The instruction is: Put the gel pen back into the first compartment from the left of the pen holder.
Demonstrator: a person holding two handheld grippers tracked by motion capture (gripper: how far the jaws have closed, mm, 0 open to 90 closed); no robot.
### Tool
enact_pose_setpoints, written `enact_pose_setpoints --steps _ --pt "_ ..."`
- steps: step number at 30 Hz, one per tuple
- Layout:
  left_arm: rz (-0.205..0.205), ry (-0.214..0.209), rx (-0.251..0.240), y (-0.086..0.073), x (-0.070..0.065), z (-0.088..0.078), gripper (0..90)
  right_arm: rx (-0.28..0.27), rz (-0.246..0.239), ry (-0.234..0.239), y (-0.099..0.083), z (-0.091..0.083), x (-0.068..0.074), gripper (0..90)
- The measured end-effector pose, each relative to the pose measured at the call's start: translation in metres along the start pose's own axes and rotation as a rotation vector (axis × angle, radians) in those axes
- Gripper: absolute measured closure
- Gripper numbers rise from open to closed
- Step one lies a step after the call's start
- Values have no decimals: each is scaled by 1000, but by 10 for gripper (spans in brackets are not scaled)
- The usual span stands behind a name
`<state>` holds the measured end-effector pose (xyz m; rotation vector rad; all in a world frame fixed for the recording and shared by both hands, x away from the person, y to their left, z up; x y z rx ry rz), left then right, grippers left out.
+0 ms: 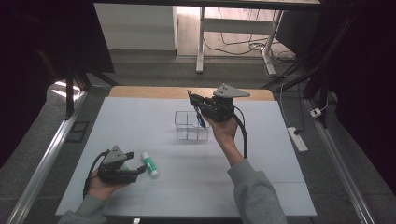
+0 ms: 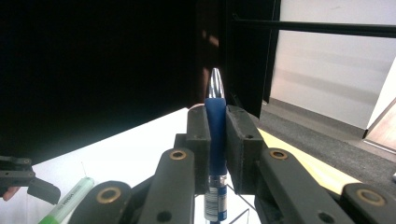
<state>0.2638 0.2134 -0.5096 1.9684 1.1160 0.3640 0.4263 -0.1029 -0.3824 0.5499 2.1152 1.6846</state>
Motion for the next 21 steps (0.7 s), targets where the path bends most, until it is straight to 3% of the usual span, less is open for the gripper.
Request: enact_pose_setpoints --steps 21 --pt "-3 -4 1 0 1 0 272 14 2 23 0 26 4 798"
Point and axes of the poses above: each handheld gripper's, and its own axes: z roughly forward along the jaws, y roughly out of its top, x roughly to its left, the point moved 1 cm from there along z, roughly forward along the jaws, and after that the axes turned 5 degrees about -z, right-handed, at the moved point
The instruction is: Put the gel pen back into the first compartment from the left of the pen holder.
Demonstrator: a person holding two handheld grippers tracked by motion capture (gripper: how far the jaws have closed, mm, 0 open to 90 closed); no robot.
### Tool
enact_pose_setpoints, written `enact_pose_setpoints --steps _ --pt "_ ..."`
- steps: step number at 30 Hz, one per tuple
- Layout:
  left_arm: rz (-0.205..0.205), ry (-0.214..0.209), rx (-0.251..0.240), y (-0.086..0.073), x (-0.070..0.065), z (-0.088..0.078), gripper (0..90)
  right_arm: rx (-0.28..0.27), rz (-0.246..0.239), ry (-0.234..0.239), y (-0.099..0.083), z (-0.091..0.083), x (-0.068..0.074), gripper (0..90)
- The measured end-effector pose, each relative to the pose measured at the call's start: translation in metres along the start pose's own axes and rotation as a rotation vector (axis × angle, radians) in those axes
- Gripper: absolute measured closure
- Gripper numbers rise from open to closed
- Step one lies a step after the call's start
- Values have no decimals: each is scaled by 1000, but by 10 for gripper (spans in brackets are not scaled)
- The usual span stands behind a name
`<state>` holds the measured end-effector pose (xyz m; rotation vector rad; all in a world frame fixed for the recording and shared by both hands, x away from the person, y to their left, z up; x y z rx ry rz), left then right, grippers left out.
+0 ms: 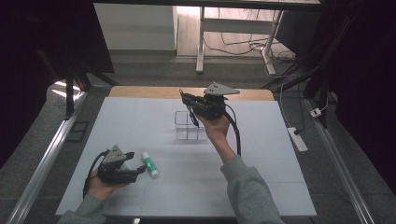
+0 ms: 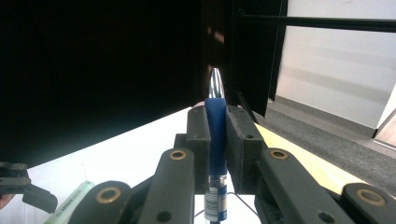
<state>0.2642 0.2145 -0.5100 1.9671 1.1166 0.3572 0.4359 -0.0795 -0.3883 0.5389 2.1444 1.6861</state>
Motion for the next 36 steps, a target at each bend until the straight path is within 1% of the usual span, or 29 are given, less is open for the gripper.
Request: enact_pose_setpoints --steps 8,16,20,24,30,36 --pt "-1 -1 -1 0 0 0 272 14 -5 8 0 13 1 798" --pt "-2 -3 0 0 1 0 272 8 -2 14 1 26 1 797" --pt "-2 -4 -1 0 1 0 272 5 5 15 -1 33 0 797" --pt "-3 -4 0 0 1 0 272 16 -2 15 -4 40 0 797" --pt "-7 -5 0 -1 2 0 272 -6 12 9 -4 46 -4 796" --pt "-4 -5 4 -1 2 1 271 -15 21 5 -7 54 -7 795"
Point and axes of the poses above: each handheld gripper's, and its own axes: z roughly forward along the jaws, y roughly out of its top, x roughly to its left, the point moved 1 cm from there along z, roughly forward along the jaws, and after that the axes turned 5 degrees about -z, right-handed, at the moved point
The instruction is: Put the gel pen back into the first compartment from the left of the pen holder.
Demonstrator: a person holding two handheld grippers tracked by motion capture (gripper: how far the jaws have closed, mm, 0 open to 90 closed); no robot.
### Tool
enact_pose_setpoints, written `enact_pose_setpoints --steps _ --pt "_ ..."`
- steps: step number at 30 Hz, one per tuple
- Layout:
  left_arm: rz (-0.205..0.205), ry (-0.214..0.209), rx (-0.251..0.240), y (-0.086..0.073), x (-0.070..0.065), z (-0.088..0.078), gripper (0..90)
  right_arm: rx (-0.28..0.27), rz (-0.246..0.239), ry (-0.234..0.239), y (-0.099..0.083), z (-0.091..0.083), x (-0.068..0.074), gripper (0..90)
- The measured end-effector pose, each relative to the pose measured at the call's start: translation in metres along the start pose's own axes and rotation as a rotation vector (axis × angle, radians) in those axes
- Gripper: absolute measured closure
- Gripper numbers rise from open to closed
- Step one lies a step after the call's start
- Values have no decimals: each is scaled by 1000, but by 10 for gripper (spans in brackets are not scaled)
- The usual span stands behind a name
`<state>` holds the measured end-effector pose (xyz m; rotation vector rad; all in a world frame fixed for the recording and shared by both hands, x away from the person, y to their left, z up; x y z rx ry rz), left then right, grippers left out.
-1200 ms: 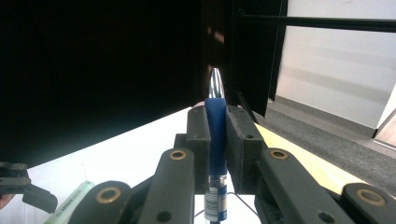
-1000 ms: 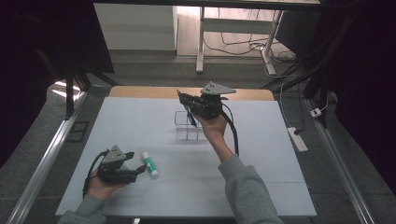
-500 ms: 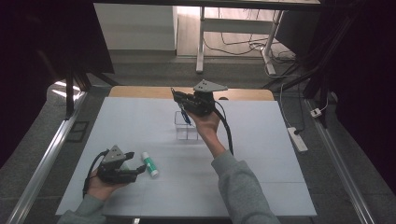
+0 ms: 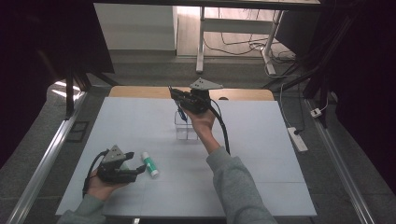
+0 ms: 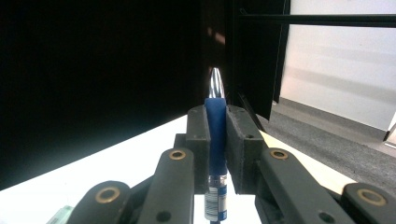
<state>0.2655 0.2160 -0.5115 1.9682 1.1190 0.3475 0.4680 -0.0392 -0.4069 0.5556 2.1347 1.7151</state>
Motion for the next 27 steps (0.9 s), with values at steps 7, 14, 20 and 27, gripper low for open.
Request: enact_pose_setpoints --steps 7,14,20,27 --pt "4 -2 2 0 0 0 270 -1 6 -3 -6 7 -3 794" --pt "5 -2 3 0 0 0 270 3 1 -10 -10 7 -6 747" --pt "9 0 6 0 -1 1 269 21 -21 -44 -13 0 -4 593" --pt "12 4 10 0 -2 1 266 16 -22 -60 -15 -13 -6 538"
Point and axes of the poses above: each handheld gripper's, and its own axes: z roughly forward along the jaws, y roughly out of its top, x roughly to its left, the point moved 1 cm from there along z, roughly forward along the jaws, and after that the axes turned 5 degrees about -z, right-handed, at the moved point
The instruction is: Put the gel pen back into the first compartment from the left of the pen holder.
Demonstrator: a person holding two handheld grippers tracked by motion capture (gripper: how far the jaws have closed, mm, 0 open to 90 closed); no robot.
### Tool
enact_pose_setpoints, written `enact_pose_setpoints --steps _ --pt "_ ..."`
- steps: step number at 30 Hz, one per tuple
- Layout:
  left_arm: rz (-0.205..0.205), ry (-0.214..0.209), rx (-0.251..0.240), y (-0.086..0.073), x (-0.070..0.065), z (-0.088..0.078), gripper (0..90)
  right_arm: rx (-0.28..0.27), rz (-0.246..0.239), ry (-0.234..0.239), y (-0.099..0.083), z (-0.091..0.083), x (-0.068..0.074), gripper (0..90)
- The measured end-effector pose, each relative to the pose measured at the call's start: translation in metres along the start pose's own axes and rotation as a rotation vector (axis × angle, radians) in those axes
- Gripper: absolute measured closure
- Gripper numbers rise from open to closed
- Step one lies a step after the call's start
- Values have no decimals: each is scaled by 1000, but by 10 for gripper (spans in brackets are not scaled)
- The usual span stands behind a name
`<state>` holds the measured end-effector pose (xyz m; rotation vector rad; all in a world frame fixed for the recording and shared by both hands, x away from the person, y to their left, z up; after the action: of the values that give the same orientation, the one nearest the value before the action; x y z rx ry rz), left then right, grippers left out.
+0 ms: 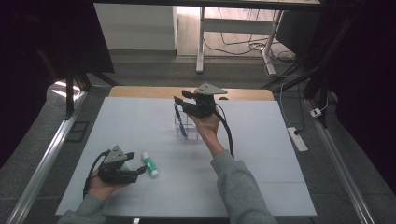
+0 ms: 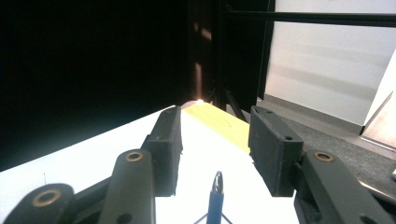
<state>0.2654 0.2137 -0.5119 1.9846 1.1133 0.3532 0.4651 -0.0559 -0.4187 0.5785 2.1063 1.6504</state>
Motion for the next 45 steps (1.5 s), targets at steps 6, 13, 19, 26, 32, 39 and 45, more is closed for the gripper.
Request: enact_pose_setpoints --steps 6,13,19,26,32,39,45 --pt "-1 1 1 0 0 0 266 17 10 26 -4 -13 -3 532" --pt "0 4 1 0 0 0 266 37 17 48 -11 -26 -2 524" --pt "0 5 5 0 0 1 265 70 -1 51 -17 -37 2 513" --pt "-3 8 4 0 0 0 265 99 -6 66 -23 -50 5 503" --pt "-4 8 6 -1 1 0 265 108 8 81 -29 -65 6 499" --pt "-9 10 6 -1 1 0 266 139 11 76 -39 -87 7 490" --pt "-11 12 6 -1 2 0 265 166 12 63 -48 -107 8 486"
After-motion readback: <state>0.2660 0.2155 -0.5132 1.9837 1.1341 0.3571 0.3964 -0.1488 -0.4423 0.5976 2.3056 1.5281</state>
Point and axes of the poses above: each handheld gripper's, and its own axes: z roughly forward along the jaws, y roughly out of its top, x roughly to its left, the point moved 1 cm from there along z, roughly forward along the jaws, and after that the axes turned 5 degrees about -z, right-handed, at the moved point
